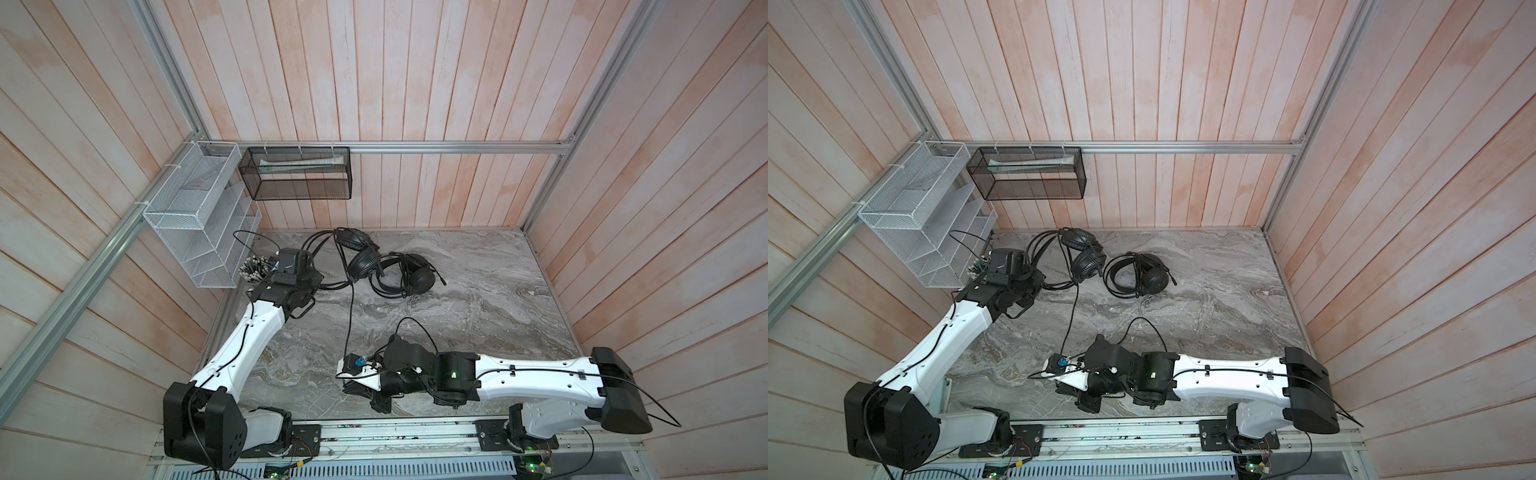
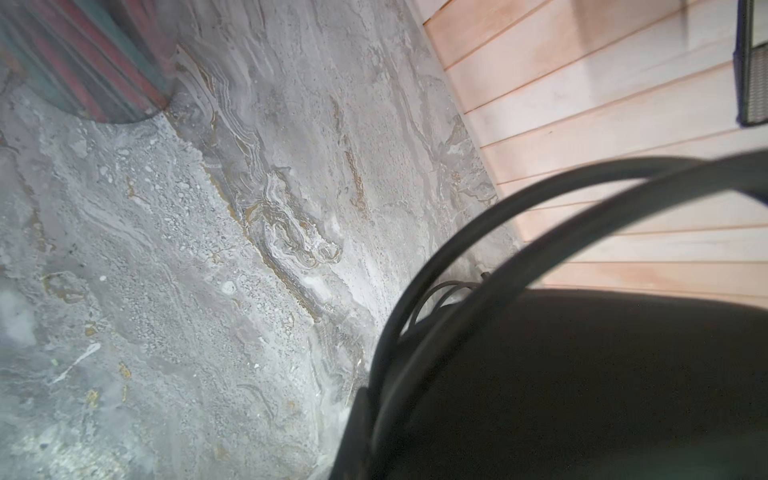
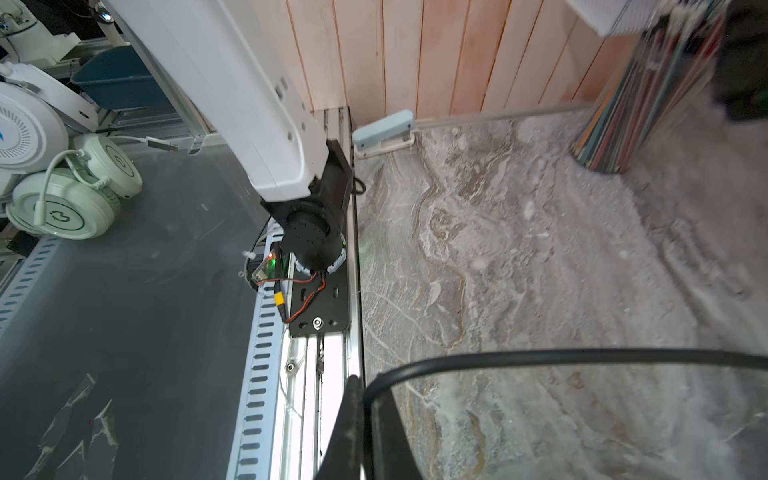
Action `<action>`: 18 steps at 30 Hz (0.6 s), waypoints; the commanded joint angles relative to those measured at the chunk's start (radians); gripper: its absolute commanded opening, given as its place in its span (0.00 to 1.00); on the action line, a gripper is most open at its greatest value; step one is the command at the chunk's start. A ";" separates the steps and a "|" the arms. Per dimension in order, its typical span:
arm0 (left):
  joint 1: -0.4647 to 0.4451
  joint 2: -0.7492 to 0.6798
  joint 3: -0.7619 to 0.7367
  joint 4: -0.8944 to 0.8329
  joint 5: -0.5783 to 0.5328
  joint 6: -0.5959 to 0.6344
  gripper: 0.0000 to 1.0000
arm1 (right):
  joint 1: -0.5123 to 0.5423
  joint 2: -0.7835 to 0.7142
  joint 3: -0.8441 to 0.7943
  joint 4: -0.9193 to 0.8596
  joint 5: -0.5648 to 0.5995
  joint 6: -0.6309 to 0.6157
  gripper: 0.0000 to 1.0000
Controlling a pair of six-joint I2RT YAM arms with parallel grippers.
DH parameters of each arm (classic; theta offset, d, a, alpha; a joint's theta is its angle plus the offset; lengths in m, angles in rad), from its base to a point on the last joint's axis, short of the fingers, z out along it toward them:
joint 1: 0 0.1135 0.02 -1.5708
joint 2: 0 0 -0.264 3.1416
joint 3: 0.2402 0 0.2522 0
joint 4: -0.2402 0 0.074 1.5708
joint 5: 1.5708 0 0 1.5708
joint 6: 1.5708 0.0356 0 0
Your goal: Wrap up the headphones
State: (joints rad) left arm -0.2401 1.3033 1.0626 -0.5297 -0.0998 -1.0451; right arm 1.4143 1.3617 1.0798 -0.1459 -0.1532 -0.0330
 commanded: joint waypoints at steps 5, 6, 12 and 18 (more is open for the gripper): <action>-0.145 -0.052 -0.072 0.043 -0.315 0.282 0.00 | -0.022 -0.107 0.262 -0.470 0.222 -0.209 0.00; -0.169 -0.053 -0.072 0.022 -0.352 0.323 0.00 | -0.037 -0.120 0.288 -0.502 0.244 -0.222 0.00; -0.334 -0.102 -0.102 0.001 -0.464 0.548 0.00 | -0.087 -0.168 0.403 -0.579 0.375 -0.300 0.00; -0.462 -0.193 -0.170 0.010 -0.523 0.685 0.00 | -0.153 -0.177 0.438 -0.549 0.541 -0.340 0.00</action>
State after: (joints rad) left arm -0.6876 1.1587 0.9241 -0.5602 -0.5442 -0.4603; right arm 1.2884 1.1995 1.4860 -0.7010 0.2676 -0.3340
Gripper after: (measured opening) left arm 0.074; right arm 0.065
